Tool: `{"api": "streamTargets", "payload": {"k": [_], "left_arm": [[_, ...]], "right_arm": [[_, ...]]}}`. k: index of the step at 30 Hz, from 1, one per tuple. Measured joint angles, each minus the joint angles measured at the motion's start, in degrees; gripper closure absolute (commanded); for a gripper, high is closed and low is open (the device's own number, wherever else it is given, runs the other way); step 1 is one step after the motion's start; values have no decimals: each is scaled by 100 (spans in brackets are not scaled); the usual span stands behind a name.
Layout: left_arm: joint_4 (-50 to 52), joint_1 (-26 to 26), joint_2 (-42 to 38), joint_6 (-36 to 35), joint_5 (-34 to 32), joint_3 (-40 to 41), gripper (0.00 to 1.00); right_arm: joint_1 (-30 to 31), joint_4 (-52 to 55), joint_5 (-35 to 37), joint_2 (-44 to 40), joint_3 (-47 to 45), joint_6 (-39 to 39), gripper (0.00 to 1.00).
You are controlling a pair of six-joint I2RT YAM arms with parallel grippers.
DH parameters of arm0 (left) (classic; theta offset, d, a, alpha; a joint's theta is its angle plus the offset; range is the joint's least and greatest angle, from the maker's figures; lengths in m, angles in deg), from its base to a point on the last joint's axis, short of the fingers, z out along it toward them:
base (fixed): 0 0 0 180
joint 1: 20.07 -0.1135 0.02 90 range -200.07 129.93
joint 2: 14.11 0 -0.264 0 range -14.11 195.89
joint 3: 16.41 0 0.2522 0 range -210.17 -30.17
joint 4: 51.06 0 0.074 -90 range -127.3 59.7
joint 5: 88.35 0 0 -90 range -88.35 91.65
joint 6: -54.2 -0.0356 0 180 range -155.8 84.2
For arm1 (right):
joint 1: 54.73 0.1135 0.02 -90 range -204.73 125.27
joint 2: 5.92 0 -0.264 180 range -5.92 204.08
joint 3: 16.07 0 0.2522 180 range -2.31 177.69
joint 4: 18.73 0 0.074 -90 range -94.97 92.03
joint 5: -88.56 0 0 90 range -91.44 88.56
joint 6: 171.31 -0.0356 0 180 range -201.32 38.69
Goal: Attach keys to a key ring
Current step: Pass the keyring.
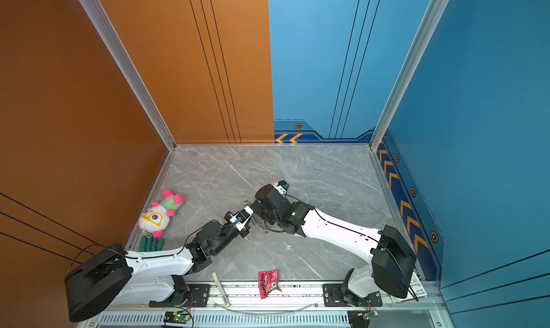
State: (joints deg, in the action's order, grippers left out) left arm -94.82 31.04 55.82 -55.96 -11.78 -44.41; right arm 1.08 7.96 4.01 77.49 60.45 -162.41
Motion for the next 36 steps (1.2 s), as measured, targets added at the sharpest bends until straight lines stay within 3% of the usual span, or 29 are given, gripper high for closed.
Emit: {"api": "streamTargets", "payload": {"k": [15, 23, 27, 36], "left_arm": [[-254, 59, 229, -210, -146, 0, 100], [-227, 72, 197, -214, -223, 0, 100], [-227, 70, 164, -190, -223, 0, 100], [11, 22, 136, -46, -192, 2, 100]], "right_arm": [[0, -11, -28, -66, -17, -155, 100], [0, -13, -26, -74, -17, -168, 100], [0, 28, -9, -140, -17, -13, 88], [-212, 107, -234, -702, -26, 883, 71]]}}
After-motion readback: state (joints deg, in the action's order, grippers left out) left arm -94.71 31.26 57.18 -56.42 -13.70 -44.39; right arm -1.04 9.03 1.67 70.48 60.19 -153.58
